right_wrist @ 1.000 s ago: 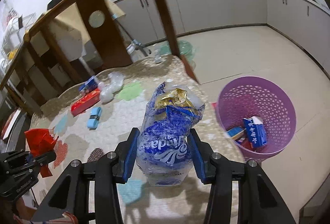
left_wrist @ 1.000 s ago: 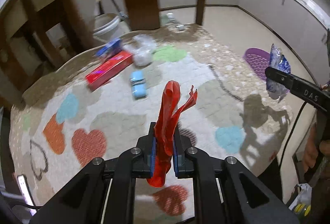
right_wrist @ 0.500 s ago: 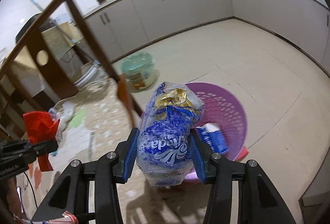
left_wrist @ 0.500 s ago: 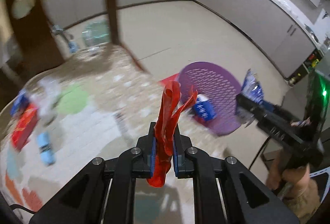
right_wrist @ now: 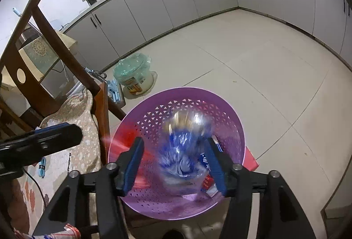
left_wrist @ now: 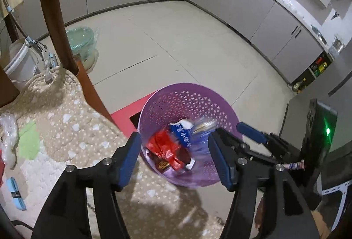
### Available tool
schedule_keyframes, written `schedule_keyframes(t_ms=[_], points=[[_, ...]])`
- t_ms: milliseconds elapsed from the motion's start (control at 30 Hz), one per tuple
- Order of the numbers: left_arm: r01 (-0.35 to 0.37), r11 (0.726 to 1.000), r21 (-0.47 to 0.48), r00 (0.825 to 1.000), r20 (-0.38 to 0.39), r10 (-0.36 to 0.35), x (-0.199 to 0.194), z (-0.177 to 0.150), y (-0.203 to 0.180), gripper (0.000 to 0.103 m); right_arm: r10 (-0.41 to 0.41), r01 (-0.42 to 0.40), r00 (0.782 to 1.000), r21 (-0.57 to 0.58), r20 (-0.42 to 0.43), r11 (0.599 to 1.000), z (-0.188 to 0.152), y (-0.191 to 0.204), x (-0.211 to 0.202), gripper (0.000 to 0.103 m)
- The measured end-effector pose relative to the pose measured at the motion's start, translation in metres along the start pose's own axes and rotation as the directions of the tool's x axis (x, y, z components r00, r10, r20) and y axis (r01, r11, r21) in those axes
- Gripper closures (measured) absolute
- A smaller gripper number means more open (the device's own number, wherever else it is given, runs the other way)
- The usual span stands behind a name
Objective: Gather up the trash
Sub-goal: 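Carry both bags over the purple basket and open both tools, then return both tools to the bed toward the red box and blue tape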
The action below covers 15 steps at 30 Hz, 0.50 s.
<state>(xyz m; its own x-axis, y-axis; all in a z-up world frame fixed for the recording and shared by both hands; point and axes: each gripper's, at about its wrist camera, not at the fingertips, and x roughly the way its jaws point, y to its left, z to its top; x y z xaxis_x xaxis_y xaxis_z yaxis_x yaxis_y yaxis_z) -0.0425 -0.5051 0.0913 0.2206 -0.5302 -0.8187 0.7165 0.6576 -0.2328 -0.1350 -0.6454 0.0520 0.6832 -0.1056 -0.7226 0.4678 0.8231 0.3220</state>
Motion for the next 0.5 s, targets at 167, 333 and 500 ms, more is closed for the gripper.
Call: schedule_keyframes(t_ms=[167, 333, 500], points=[[-0.043, 0.999, -0.009, 0.999, 0.007, 0.043, -0.012, -0.015, 0.008, 0.041, 0.006, -0.006, 1.000, 0.013, -0.005, 1.000, -0.004, 0.001, -0.001, 0.039], [-0.077, 0.997, -0.032, 0.997, 0.010, 0.077, -0.031, -0.044, 0.027, 0.041, 0.013, -0.013, 1.000, -0.009, 0.002, 1.000, -0.010, 0.014, -0.013, 0.037], [-0.141, 0.988, -0.063, 0.990, 0.017, 0.142, -0.056, -0.073, 0.069, 0.041, 0.025, -0.025, 1.000, -0.034, 0.001, 0.999, -0.018, 0.029, -0.027, 0.034]])
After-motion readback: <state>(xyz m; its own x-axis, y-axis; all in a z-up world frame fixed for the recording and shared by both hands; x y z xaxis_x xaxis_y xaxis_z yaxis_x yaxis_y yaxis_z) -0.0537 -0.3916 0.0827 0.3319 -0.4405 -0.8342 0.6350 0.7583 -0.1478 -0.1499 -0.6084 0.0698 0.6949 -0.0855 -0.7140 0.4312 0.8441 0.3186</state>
